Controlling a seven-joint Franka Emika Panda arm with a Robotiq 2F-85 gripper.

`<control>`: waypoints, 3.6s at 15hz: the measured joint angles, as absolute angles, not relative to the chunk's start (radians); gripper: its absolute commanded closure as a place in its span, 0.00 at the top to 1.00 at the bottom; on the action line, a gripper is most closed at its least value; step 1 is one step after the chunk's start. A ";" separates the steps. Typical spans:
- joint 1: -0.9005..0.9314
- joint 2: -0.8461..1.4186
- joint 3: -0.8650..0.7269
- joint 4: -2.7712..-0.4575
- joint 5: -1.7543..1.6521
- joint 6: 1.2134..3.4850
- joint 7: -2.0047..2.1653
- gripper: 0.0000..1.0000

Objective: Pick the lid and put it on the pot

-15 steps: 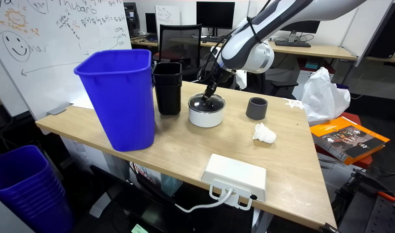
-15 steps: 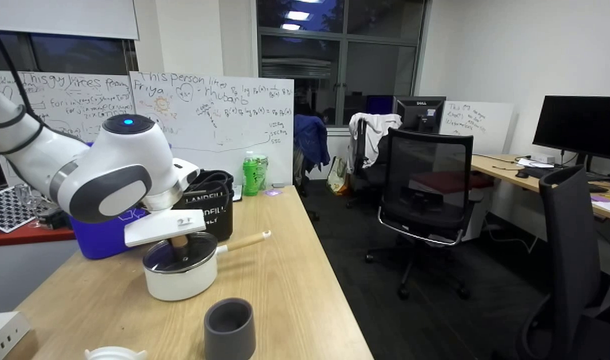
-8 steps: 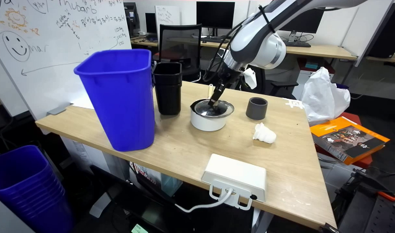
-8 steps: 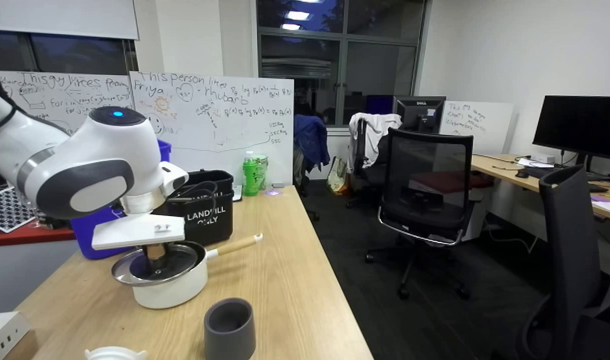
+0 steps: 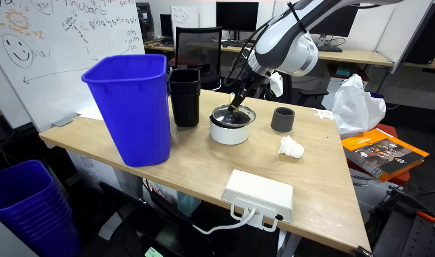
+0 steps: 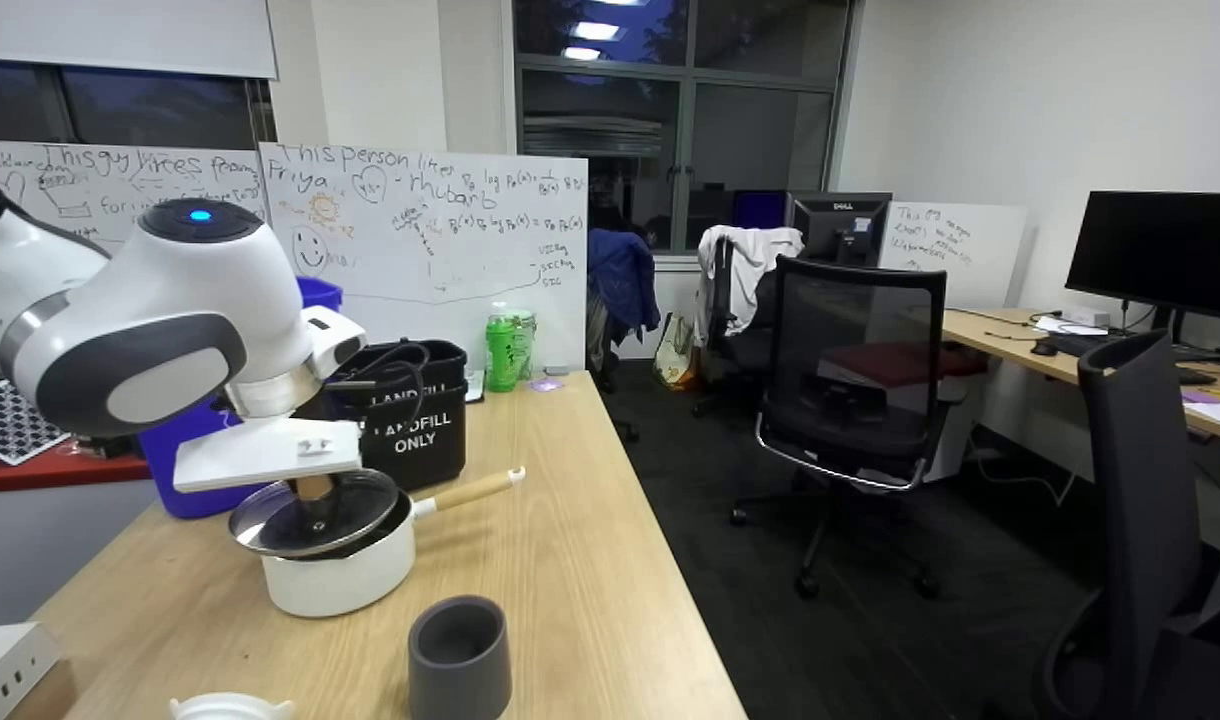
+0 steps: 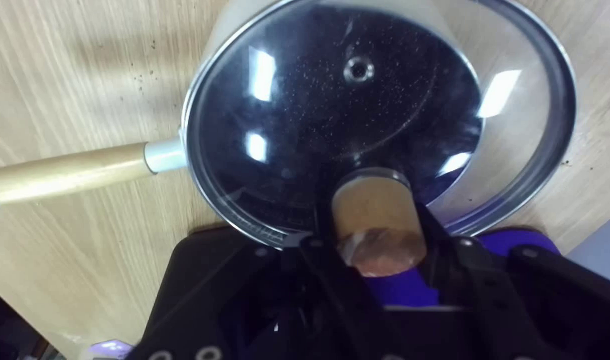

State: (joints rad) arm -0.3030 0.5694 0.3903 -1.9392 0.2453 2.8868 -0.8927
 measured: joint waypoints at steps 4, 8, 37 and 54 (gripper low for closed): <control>-0.317 0.586 0.414 -1.940 0.245 2.914 -0.896 0.16; -0.335 0.627 0.438 -1.940 0.235 2.975 -0.901 0.16; -0.382 0.709 0.480 -1.838 0.143 2.927 -0.852 0.16; -0.415 0.651 0.480 -1.919 0.133 2.949 -0.881 0.16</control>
